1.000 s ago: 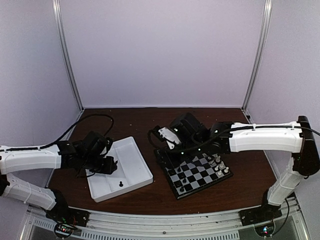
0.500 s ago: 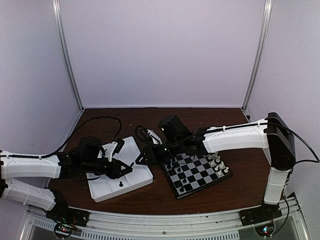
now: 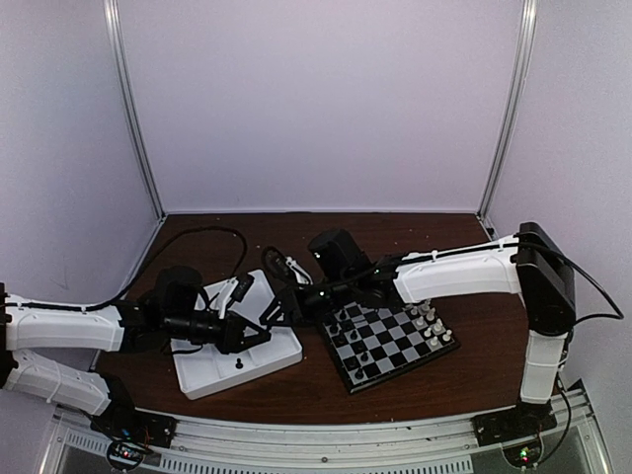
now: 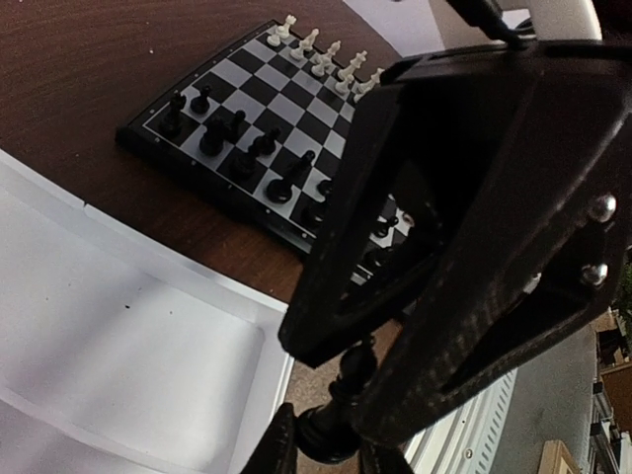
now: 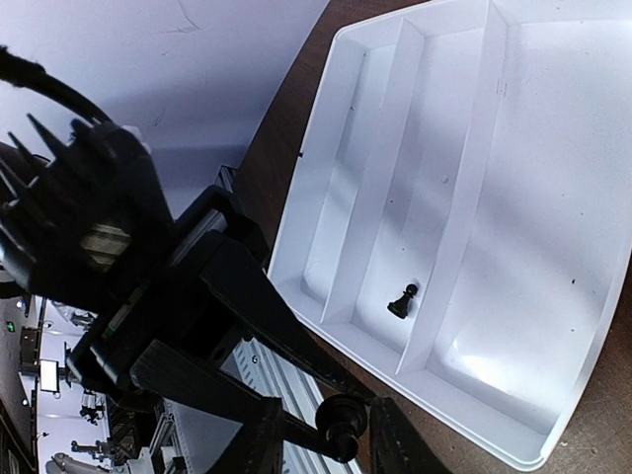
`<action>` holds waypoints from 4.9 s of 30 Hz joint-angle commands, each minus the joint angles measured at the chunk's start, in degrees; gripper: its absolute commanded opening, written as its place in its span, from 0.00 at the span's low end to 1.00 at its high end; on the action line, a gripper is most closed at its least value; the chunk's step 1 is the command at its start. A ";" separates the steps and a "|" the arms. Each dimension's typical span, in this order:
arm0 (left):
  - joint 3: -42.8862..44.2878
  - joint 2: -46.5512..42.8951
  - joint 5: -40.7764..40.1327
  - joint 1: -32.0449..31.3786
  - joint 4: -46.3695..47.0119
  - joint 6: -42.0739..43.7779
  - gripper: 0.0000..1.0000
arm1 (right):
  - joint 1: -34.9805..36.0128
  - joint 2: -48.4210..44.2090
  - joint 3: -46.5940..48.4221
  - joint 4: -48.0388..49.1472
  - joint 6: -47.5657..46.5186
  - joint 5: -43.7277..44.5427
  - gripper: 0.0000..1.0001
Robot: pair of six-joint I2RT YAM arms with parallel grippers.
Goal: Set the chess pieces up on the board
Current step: Pick up the chess piece from the storage box, then place the chess piece on the chessboard.
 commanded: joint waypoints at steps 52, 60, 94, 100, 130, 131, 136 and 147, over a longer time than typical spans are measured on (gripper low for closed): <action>0.50 -1.70 1.83 -0.25 0.37 1.88 0.19 | -0.22 -2.61 -1.72 -1.17 -2.46 -0.36 0.16; -0.27 -3.39 0.22 -0.26 0.06 1.89 0.42 | -0.90 -4.13 -1.59 -3.60 -4.62 0.70 0.00; 7.95 -8.19 -14.08 -0.26 -20.69 2.61 0.55 | 0.72 -22.14 -22.37 -16.20 -28.98 31.31 0.00; 8.58 -7.97 -13.97 -0.26 -21.41 2.94 0.55 | 1.26 -20.26 -22.28 -15.57 -29.39 32.31 0.00; 8.06 -7.30 -13.68 -0.26 -21.34 2.50 0.54 | 2.93 -14.28 -21.50 -14.86 -30.77 36.13 0.03; 8.00 -7.31 -13.73 -0.26 -21.33 2.45 0.54 | 2.95 -14.18 -21.41 -14.92 -30.79 36.24 0.03; 7.97 -7.23 -13.86 -0.26 -21.32 2.49 0.54 | 3.07 -13.98 -21.22 -15.45 -31.00 37.08 0.07; 7.89 -7.03 -13.89 -0.26 -21.24 2.41 0.54 | 3.38 -14.75 -18.89 -17.45 -31.50 37.21 0.21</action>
